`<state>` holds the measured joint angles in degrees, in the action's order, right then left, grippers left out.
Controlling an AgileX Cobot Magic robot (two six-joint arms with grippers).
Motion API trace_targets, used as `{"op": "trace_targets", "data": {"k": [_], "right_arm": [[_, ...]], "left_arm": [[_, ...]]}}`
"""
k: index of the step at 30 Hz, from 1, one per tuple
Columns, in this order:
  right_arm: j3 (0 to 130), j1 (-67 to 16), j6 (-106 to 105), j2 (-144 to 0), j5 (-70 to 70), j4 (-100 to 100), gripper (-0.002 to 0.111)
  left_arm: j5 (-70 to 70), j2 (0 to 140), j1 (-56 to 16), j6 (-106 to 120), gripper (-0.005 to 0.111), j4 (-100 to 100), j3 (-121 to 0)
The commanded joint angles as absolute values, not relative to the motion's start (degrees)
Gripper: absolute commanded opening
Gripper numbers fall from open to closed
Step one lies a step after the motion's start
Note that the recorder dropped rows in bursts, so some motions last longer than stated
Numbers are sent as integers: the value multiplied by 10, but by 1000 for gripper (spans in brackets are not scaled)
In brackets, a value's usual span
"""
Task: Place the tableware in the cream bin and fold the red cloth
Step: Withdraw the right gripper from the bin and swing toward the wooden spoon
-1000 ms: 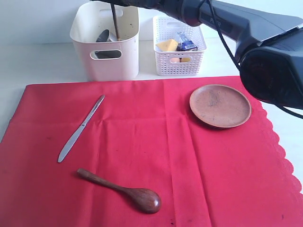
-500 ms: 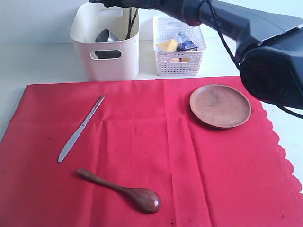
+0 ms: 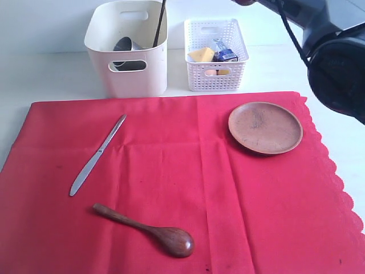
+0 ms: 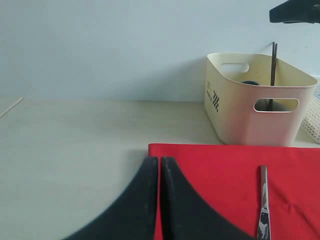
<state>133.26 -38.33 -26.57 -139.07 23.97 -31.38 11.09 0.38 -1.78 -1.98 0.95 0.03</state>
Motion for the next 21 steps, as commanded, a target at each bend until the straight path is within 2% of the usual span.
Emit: {"op": "trace_targets", "data": {"k": [1,13,18,21], "right_arm": [[1337,-383,-270,-1369,282,-297,48],[1337,-383,-270,-1346,370,-295,11],[1337,-383,-285,-1337,395,-292,0],[1337,-383,-285,-1333,410,-293,0]], "left_arm": [[111,0,-16,-20,4,6,0],[111,0,-16,-20,4,6,0],[111,0,-16,-20,4,6,0],[111,0,-16,-20,4,6,0]]}}
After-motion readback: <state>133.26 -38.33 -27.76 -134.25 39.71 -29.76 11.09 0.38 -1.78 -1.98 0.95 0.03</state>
